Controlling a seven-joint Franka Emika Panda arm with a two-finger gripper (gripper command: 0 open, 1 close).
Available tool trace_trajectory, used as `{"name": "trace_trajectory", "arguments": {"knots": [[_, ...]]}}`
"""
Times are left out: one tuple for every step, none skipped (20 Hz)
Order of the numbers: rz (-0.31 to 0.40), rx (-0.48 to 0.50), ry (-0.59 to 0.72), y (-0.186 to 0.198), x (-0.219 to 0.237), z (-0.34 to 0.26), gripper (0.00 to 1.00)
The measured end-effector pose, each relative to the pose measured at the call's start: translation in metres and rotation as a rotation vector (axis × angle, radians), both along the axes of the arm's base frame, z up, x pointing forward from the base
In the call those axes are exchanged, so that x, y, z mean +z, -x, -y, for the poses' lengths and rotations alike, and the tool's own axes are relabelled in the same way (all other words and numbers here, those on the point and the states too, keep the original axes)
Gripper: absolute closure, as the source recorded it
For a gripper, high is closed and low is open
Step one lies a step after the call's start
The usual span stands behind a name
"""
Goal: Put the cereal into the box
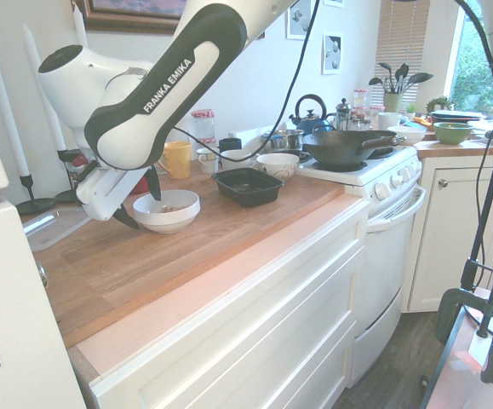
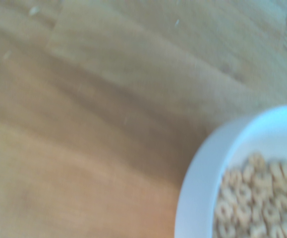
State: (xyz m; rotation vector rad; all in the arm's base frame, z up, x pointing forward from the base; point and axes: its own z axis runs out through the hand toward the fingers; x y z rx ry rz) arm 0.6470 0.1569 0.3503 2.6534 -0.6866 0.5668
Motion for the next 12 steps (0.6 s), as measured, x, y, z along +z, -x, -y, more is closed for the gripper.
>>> {"name": "trace_trajectory", "arguments": {"knots": [[0.0,-0.005,0.002,-0.006,-0.004,0.001,0.0],[-0.002,-0.011,0.006,-0.013,-0.009,0.002,0.0],[-0.004,-0.018,0.011,-0.019,-0.015,0.004,0.0],[-0.005,-0.028,0.017,-0.026,-0.02,0.007,0.0],[-0.005,-0.035,0.022,-0.032,-0.025,0.011,0.0],[-0.005,-0.04,0.027,-0.037,-0.029,0.014,0.0],[-0.005,-0.043,0.033,-0.042,-0.033,0.017,0.0],[-0.002,-0.044,0.039,-0.046,-0.035,0.019,0.0],[0.001,-0.045,0.044,-0.049,-0.034,0.02,0.0],[0.0,-0.047,0.049,-0.05,-0.035,0.02,1.0],[0.0,-0.046,0.052,-0.052,-0.035,0.019,1.0],[0.001,-0.047,0.055,-0.053,-0.035,0.02,1.0]]}}
